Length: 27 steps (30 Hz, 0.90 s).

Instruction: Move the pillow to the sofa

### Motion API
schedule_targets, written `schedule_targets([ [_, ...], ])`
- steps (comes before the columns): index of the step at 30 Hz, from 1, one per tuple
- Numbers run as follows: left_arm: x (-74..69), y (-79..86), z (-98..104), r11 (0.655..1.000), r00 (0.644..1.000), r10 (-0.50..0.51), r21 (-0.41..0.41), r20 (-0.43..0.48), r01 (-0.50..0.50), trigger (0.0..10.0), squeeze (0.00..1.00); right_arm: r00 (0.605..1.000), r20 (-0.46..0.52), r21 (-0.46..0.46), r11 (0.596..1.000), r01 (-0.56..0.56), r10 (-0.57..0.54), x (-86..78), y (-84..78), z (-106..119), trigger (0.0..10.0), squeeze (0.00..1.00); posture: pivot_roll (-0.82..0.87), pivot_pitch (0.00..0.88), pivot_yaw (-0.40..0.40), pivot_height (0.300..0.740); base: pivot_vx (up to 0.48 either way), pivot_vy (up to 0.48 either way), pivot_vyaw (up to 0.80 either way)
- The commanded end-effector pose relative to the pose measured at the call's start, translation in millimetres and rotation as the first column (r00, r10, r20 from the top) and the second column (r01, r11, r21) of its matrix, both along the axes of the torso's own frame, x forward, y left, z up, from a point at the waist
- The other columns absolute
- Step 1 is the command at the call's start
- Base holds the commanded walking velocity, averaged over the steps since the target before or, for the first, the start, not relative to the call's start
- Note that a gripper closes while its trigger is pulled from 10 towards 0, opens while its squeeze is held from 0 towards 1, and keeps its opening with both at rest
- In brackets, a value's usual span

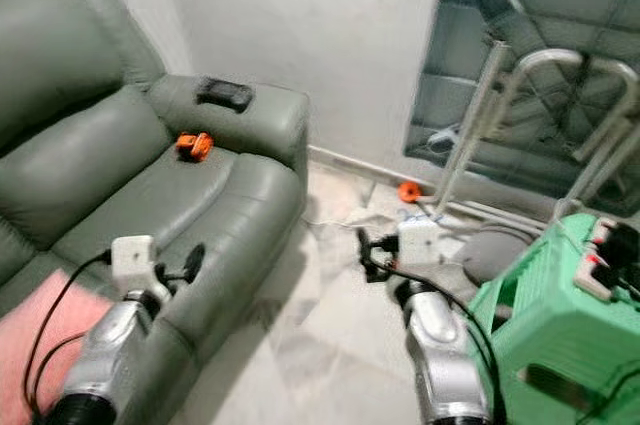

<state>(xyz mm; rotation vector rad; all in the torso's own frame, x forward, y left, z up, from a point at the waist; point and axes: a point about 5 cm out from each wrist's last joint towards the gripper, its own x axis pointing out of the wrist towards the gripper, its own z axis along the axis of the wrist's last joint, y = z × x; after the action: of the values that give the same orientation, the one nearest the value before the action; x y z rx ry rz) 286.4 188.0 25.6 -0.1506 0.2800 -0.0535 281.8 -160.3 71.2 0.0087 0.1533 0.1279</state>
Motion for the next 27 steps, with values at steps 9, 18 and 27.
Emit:
schedule_targets([
  [9,7.8,-11.3,7.9,0.999,0.999,-0.04,-0.012,0.031,0.041,10.0,0.0,0.999,-0.003,-0.014,0.999,0.035,-0.035,-0.4,-12.1,0.9,10.0,0.0,-0.19,0.0,0.047,0.74,0.48,0.0,-0.37],
  [18,7.6,-12.8,7.0,0.999,0.999,-0.047,-0.018,0.025,0.047,10.0,0.0,0.999,-0.008,-0.017,0.999,0.033,-0.033,-0.6,-12.6,0.1,10.0,0.0,-0.19,0.0,0.045,0.74,0.411,0.0,-0.72],
  [27,7.3,-12.4,6.1,0.999,0.999,-0.049,-0.019,0.018,0.049,10.0,0.0,0.999,-0.012,-0.016,0.999,0.033,-0.033,-1.4,-12.6,-2.2,10.0,0.0,-0.19,0.0,0.047,0.74,0.406,0.0,-0.44],
])
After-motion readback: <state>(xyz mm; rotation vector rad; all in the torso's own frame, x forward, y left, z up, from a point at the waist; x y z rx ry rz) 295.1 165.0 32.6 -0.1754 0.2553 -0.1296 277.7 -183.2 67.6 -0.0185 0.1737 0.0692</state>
